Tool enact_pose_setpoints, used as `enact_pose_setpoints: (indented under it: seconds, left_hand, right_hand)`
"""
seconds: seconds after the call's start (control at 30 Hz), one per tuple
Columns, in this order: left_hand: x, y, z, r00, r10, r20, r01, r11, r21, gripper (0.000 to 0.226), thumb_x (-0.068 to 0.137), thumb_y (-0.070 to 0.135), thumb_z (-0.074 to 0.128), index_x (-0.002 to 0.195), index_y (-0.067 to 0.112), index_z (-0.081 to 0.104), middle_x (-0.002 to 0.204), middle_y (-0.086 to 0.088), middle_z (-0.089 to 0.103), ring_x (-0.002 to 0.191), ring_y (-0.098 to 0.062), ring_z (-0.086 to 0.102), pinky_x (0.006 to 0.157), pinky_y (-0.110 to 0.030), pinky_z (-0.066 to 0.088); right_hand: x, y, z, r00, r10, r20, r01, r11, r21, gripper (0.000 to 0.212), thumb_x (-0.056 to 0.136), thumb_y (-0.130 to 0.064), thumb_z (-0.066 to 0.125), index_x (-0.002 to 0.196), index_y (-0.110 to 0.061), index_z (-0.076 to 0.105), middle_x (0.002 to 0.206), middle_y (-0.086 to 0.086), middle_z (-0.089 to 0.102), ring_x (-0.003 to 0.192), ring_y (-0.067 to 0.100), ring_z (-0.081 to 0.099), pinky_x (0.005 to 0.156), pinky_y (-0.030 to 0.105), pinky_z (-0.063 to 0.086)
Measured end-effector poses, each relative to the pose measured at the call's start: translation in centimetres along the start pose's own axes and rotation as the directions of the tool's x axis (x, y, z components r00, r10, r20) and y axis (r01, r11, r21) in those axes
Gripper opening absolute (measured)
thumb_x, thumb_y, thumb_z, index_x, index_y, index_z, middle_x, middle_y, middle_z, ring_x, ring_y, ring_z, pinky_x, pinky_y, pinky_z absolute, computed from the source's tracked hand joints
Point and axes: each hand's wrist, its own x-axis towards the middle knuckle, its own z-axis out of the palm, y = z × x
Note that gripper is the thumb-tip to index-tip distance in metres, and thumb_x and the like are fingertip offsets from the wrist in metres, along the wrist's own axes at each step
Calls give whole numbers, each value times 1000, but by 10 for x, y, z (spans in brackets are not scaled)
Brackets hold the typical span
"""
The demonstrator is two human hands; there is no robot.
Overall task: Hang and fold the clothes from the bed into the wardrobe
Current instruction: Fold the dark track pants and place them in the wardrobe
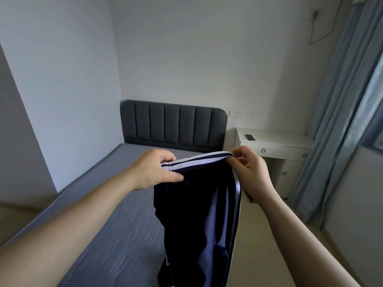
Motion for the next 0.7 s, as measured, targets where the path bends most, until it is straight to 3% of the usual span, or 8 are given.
enact_pose_setpoints:
  seconds: [0.1, 0.2, 0.3, 0.4, 0.47, 0.53, 0.6, 0.7]
  left_hand:
    - [-2, 7, 2, 987, 28, -155, -55, 984, -169, 20, 63, 26, 88, 72, 18, 72, 67, 2, 71, 60, -4, 61, 59, -15, 46]
    - [4, 20, 2, 951, 1, -310, -119, 926, -360, 26, 58, 25, 89, 77, 18, 73, 77, 1, 74, 74, -10, 69, 73, -24, 55]
    - [13, 35, 1, 945, 27, -326, -128, 948, -293, 29, 61, 28, 88, 81, 21, 67, 77, 6, 70, 73, -8, 64, 71, -25, 54]
    - [19, 52, 1, 961, 132, -243, -169, 976, -140, 29, 71, 32, 82, 88, 24, 60, 82, 11, 63, 70, 2, 56, 63, -11, 45]
    - [22, 65, 1, 968, 194, -160, -205, 977, -55, 29, 75, 33, 79, 94, 27, 57, 85, 13, 61, 71, 6, 54, 62, -6, 42]
    - [22, 71, 1, 977, 190, -101, -198, 978, -72, 32, 76, 31, 79, 99, 27, 57, 88, 13, 62, 72, 7, 55, 65, -7, 43]
    - [18, 67, 4, 989, 135, -56, -142, 980, -137, 41, 71, 28, 83, 103, 26, 58, 91, 8, 65, 76, 2, 59, 71, -13, 49]
    - [8, 51, 19, 994, 83, 72, -52, 932, -360, 49, 70, 7, 83, 112, 17, 59, 100, 2, 69, 88, -4, 63, 79, -18, 53]
  right_hand:
    - [1, 6, -5, 999, 43, 7, -43, 999, 20, 16, 87, -19, 68, 77, -30, 62, 65, -22, 63, 59, -6, 55, 57, 7, 41]
    - [-1, 12, -12, 975, 126, 181, -122, 992, -31, 7, 87, -21, 68, 84, -26, 65, 72, -11, 65, 66, 3, 57, 64, 18, 46]
    - [-11, 12, -14, 920, 139, 367, -147, 989, -4, 15, 87, -12, 67, 93, -25, 68, 88, 2, 70, 70, 6, 63, 60, 13, 47]
    - [-19, 2, -12, 829, 95, 552, -224, 959, 171, 19, 90, -17, 67, 109, -21, 68, 102, 4, 73, 93, 17, 70, 76, 20, 53]
    - [-18, -6, -10, 853, 50, 519, -198, 952, 233, 20, 92, -23, 65, 109, -15, 68, 103, 10, 72, 97, 24, 70, 81, 31, 57]
    - [-13, -13, -11, 929, 10, 371, -129, 947, 296, 16, 94, -20, 60, 104, -10, 69, 101, 18, 70, 93, 26, 68, 85, 43, 53]
    - [-9, -22, -13, 966, 4, 259, -103, 924, 369, 16, 96, -20, 56, 102, -11, 69, 100, 19, 70, 90, 25, 65, 84, 45, 51]
    - [1, -34, -19, 980, -2, 201, -83, 908, 411, 22, 91, -30, 55, 100, -15, 69, 99, 17, 69, 90, 25, 63, 83, 44, 50]
